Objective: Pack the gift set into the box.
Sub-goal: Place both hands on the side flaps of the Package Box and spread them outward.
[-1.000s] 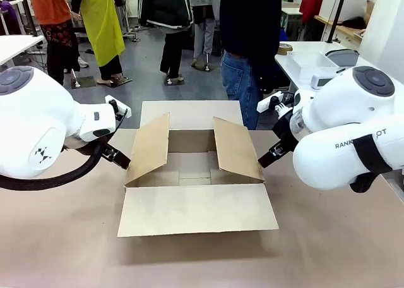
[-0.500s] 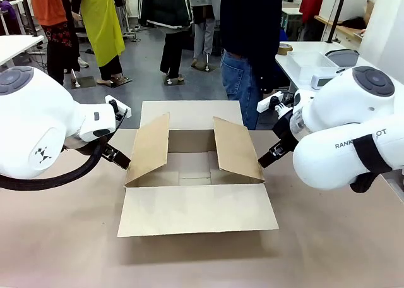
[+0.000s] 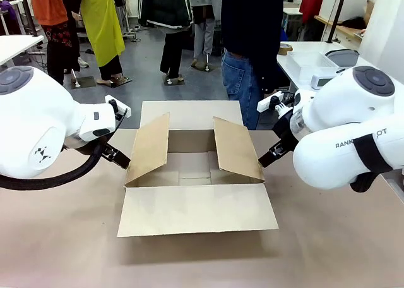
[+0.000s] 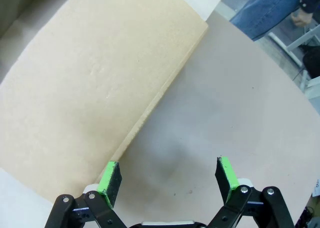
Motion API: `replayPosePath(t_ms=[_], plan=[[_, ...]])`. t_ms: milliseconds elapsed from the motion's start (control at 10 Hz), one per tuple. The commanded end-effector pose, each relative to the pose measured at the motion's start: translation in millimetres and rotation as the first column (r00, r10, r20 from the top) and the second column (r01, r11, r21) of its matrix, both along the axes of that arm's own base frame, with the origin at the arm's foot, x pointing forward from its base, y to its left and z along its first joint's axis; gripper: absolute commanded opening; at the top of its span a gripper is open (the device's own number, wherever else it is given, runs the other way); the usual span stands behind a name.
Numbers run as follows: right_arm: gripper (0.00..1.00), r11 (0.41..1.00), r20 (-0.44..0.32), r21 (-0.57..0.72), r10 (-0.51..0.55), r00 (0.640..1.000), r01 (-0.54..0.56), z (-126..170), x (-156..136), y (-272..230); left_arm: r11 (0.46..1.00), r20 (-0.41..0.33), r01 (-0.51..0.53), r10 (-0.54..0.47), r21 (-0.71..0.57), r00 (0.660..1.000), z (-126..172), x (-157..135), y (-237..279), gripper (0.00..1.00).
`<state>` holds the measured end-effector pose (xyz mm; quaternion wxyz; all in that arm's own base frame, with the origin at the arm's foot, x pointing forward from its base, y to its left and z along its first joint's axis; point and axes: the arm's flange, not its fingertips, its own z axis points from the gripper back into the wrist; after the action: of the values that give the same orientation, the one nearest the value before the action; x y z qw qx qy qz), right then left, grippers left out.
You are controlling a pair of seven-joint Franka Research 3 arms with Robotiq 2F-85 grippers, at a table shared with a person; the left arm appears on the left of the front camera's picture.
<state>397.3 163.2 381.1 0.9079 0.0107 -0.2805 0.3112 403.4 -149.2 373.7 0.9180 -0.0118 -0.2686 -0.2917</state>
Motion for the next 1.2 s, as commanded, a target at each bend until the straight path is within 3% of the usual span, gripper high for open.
replayPosePath(t_ms=[0,200,300,400,500,700,800,900,1000,1100], plan=[[1.00,0.994,-0.023,0.004,-0.111,0.994,0.111,54,-18,-21,1.000,-0.022,-0.018,0.018,0.013,1.000,40,-26,35,1.00],[1.00,0.965,-0.078,0.192,-0.165,0.983,0.177,133,-60,-51,0.992,-0.087,-0.091,0.084,-0.085,0.993,105,-78,82,1.00],[1.00,0.927,-0.161,0.333,-0.126,0.979,0.174,159,-74,-71,0.983,-0.057,-0.056,0.047,-0.174,0.997,124,-99,100,1.00],[1.00,0.875,-0.226,0.447,-0.091,0.970,0.186,176,-82,-99,0.950,-0.068,0.040,-0.063,-0.309,0.996,136,-117,122,1.00],[1.00,0.783,-0.272,0.576,-0.087,0.958,0.234,187,-87,-138,0.866,-0.080,0.144,-0.206,-0.479,0.975,142,-127,158,1.00],[1.00,0.578,-0.331,0.763,-0.035,0.943,0.289,184,-98,-216,0.614,-0.080,0.134,-0.308,-0.778,0.948,128,-127,243,1.00],[1.00,0.467,-0.361,0.822,-0.013,0.932,0.325,169,-100,-257,0.423,-0.058,0.084,-0.312,-0.902,0.948,107,-124,287,1.00],[1.00,0.332,-0.406,0.855,-0.051,0.912,0.399,137,-97,-301,0.193,-0.074,-0.030,-0.227,-0.981,0.971,73,-122,322,1.00],[1.00,0.198,-0.497,0.845,-0.052,0.866,0.497,93,-86,-329,0.015,-0.139,-0.138,-0.169,-0.990,0.976,40,-116,332,1.00],[1.00,0.111,-0.567,0.817,-0.026,0.824,0.566,51,-77,-344,-0.075,-0.201,-0.211,-0.121,-0.975,0.972,15,-111,331,1.00]])
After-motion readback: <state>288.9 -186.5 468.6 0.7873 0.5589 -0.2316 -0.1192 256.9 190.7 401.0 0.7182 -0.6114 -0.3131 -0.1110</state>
